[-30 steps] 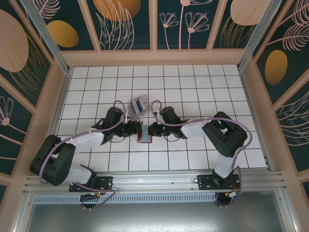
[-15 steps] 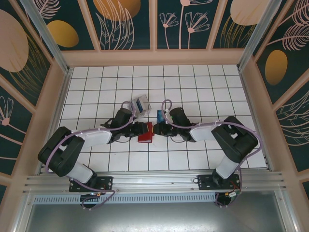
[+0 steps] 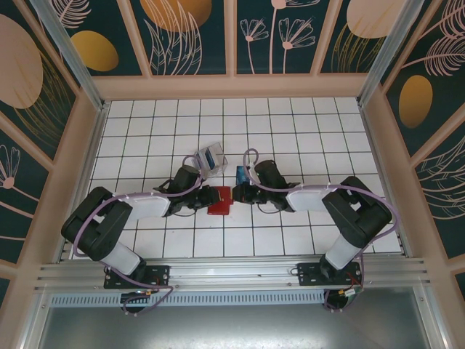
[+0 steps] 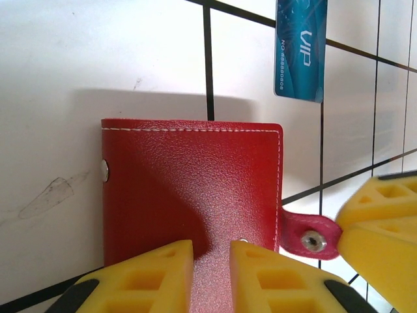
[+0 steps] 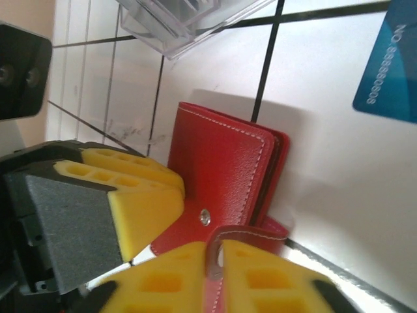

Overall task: Put the credit cards into the card holder
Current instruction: Close the card holder at the center of the table, then close the button on the card holder.

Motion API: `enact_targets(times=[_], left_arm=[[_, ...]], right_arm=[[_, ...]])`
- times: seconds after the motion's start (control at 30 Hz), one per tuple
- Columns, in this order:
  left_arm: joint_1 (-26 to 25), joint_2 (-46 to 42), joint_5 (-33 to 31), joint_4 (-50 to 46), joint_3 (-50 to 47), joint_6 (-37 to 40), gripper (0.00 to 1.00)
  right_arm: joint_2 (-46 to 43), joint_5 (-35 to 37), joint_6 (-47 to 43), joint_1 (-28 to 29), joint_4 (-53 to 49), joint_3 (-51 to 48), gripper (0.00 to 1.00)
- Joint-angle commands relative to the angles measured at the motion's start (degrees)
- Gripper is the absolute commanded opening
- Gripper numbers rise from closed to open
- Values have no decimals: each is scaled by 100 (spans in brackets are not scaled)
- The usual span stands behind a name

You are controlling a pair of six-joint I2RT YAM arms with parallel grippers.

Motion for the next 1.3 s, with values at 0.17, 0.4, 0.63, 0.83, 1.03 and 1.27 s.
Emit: enact_targets(times=[0.17, 0.4, 0.63, 0.83, 1.03, 1.27], left_arm=[[-12, 199, -144, -150, -78, -37, 23], [-8, 186, -122, -174, -105, -54, 23], [-7, 150, -144, -137, -168, -119, 24], [-6, 134, -110, -77, -185, -197, 24], [-12, 37, -159, -67, -262, -286, 22], [-7, -96, -340, -112, -381, -349, 22]], right_arm=[[16, 620, -429, 297, -926, 541, 17], [13, 685, -434, 330, -948, 628, 0], [54, 660, -490, 385, -1071, 769, 0], [360, 822, -510, 605, -1301, 1151, 0], [623, 931, -548, 650, -1522, 1310, 0], [701, 887, -607, 669, -1682, 1406, 0]])
